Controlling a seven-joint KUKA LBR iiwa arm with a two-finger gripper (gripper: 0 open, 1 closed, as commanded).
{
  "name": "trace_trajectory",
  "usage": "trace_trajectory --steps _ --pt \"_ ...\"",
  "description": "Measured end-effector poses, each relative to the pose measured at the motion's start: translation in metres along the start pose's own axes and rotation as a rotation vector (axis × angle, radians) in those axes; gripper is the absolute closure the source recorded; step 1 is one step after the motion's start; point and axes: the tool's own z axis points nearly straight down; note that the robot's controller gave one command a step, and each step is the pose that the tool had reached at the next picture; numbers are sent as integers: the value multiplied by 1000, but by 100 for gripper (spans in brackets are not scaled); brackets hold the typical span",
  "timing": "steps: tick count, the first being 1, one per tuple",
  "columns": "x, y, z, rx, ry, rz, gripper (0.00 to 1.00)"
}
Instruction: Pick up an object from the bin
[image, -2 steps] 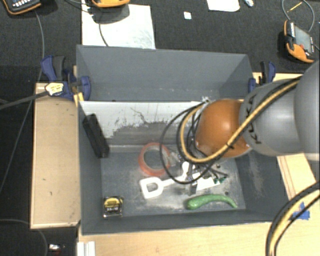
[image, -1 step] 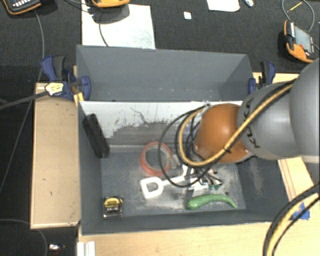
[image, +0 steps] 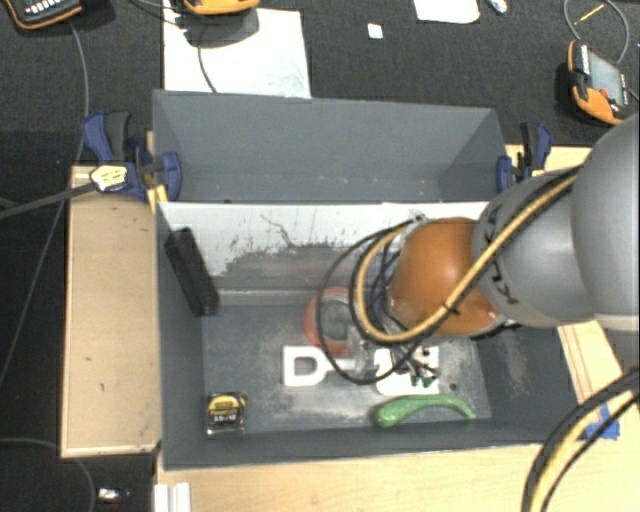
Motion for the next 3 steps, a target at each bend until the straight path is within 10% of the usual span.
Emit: trace_trajectory --steps 3 --pt "-7 0 1 -1 -9 8 100"
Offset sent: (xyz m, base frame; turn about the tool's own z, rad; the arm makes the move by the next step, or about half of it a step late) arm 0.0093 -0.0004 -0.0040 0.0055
